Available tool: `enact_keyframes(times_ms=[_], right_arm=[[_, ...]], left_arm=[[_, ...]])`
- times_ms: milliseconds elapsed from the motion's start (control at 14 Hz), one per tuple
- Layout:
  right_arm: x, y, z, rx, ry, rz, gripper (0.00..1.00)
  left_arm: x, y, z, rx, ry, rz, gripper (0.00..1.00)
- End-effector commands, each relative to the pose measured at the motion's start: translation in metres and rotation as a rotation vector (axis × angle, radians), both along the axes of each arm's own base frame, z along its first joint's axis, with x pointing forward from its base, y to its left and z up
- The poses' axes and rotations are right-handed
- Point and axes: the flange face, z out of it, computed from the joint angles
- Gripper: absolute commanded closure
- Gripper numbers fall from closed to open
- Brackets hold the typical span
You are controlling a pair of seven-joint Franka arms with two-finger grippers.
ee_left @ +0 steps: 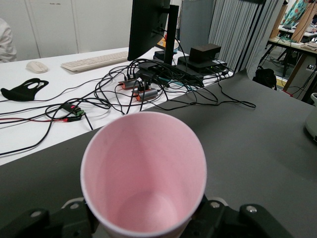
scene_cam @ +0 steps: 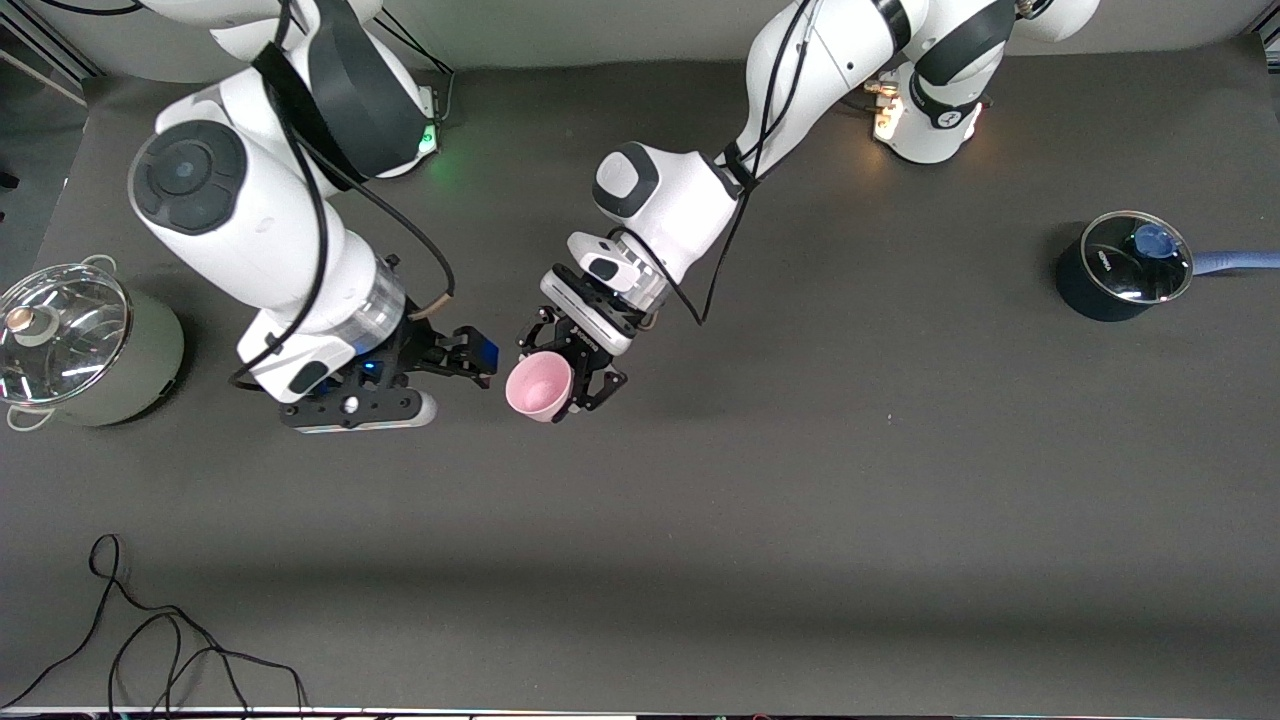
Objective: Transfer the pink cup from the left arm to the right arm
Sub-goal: 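Reach the open right gripper toward the cup held by the left gripper, then close the right gripper on the pink cup's side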
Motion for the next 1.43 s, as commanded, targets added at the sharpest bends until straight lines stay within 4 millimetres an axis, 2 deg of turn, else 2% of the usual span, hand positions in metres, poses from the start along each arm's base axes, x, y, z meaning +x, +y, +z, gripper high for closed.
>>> enact_keyframes(times_ms=[0, 71, 429, 929, 1143, 1357], right_arm=[[-0.007, 0.023, -0.015, -0.004, 0.022, 0.005, 0.00], [-0.010, 0.031, -0.021, -0.009, 0.028, 0.017, 0.00], [-0.008, 0.036, -0.062, -0.027, 0.049, -0.014, 0.00], [-0.001, 0.032, -0.092, -0.050, 0.074, -0.024, 0.00], [0.000, 0.029, -0.092, -0.051, 0.074, -0.028, 0.02], [0.001, 0.029, -0.090, -0.049, 0.072, -0.028, 0.47]], left_arm=[[-0.002, -0.002, 0.001, -0.007, -0.007, 0.026, 1.00], [-0.001, 0.000, 0.000, 0.000, -0.009, 0.029, 1.00], [0.001, 0.001, -0.003, 0.011, -0.014, 0.031, 1.00], [0.001, 0.002, -0.002, 0.011, -0.016, 0.032, 1.00], [0.001, 0.002, -0.003, 0.012, -0.015, 0.032, 1.00], [0.001, 0.002, -0.002, 0.011, -0.016, 0.032, 1.00]])
